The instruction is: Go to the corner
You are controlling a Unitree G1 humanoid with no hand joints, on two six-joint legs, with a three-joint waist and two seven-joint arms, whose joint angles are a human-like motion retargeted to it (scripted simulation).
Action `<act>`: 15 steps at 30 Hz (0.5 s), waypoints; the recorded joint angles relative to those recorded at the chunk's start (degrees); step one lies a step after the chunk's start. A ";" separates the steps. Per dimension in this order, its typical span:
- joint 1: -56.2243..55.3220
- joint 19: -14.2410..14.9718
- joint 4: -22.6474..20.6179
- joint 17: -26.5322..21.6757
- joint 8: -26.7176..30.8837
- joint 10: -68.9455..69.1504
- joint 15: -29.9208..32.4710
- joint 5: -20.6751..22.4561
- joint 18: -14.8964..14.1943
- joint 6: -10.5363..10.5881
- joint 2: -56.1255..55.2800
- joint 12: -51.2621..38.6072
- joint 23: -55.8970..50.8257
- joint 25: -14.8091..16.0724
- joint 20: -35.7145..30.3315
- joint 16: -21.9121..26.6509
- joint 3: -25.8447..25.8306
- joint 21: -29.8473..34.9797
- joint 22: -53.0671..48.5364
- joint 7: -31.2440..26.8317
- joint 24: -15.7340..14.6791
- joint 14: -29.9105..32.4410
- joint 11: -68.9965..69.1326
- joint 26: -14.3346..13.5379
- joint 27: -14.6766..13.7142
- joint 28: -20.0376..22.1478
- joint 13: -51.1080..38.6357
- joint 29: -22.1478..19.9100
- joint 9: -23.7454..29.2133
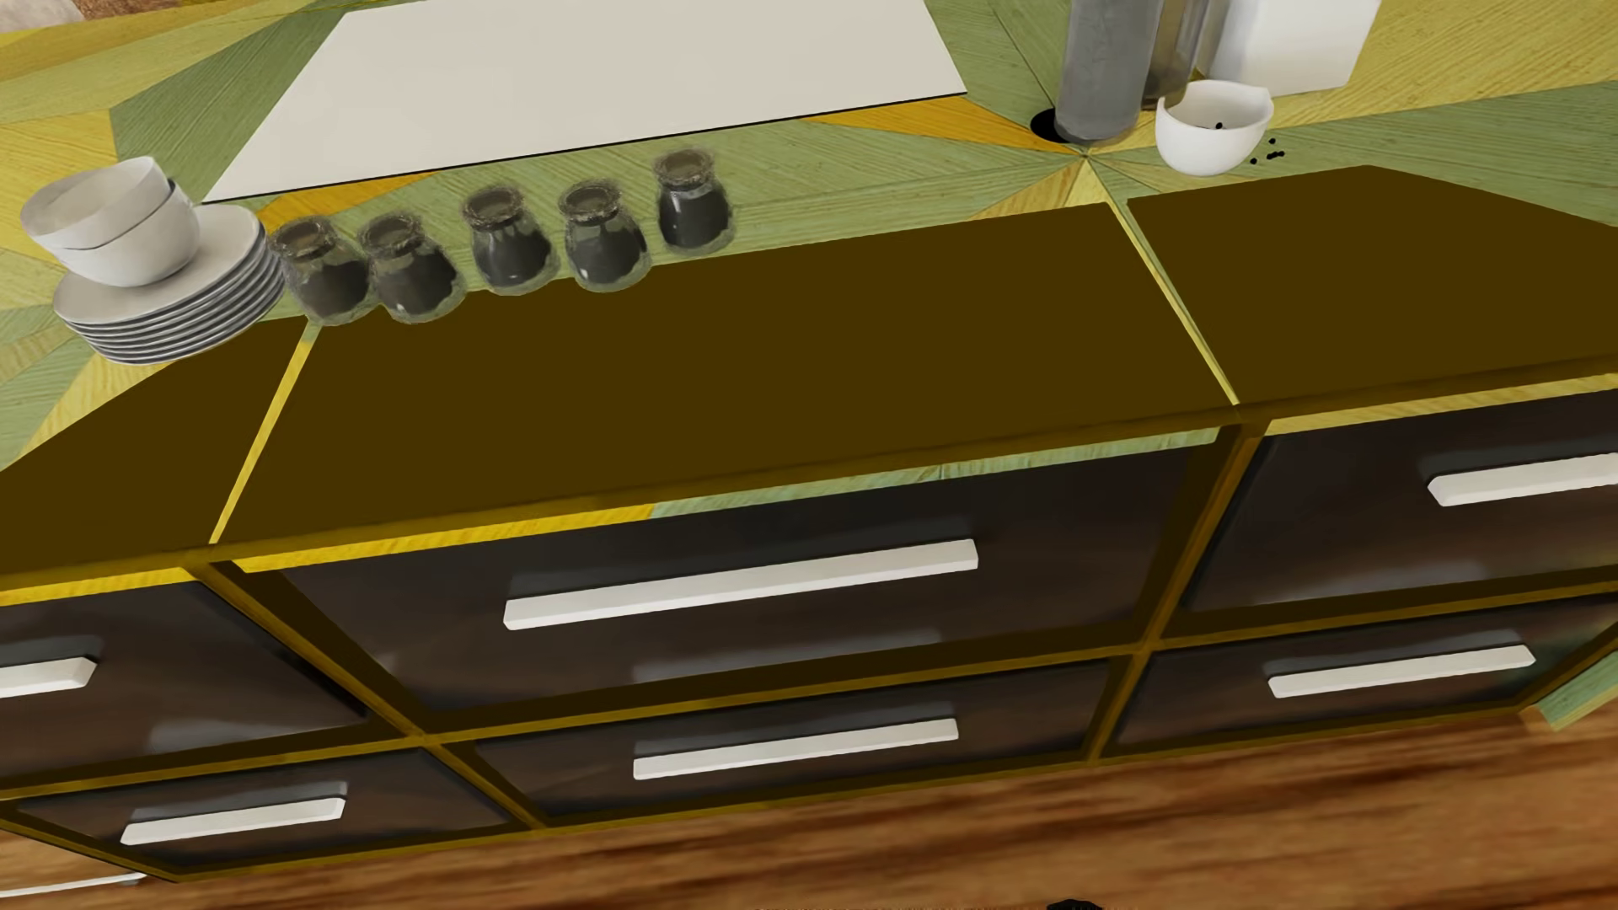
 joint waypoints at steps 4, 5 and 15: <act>-0.25 0.00 0.00 -0.05 0.00 0.28 -0.12 -0.08 0.00 0.16 -0.21 -0.40 0.20 0.00 1.04 0.14 -1.49 0.59 0.40 0.00 0.00 -0.22 0.07 0.00 0.00 0.00 -0.43 0.00 0.28; -0.39 0.00 -0.11 0.03 0.00 0.36 -0.13 -0.10 0.00 0.11 -0.39 -0.42 0.14 0.00 1.47 0.23 -1.56 0.31 0.41 0.00 0.00 -0.24 0.10 0.00 0.00 0.00 -0.44 0.00 0.21; -0.09 0.00 -0.09 -0.03 0.00 0.45 -0.39 -0.33 0.00 0.28 -0.14 0.26 -0.19 0.00 0.46 -0.94 -1.69 -0.20 -0.33 0.00 0.00 -0.71 0.26 0.00 0.00 0.00 -0.13 0.00 -0.08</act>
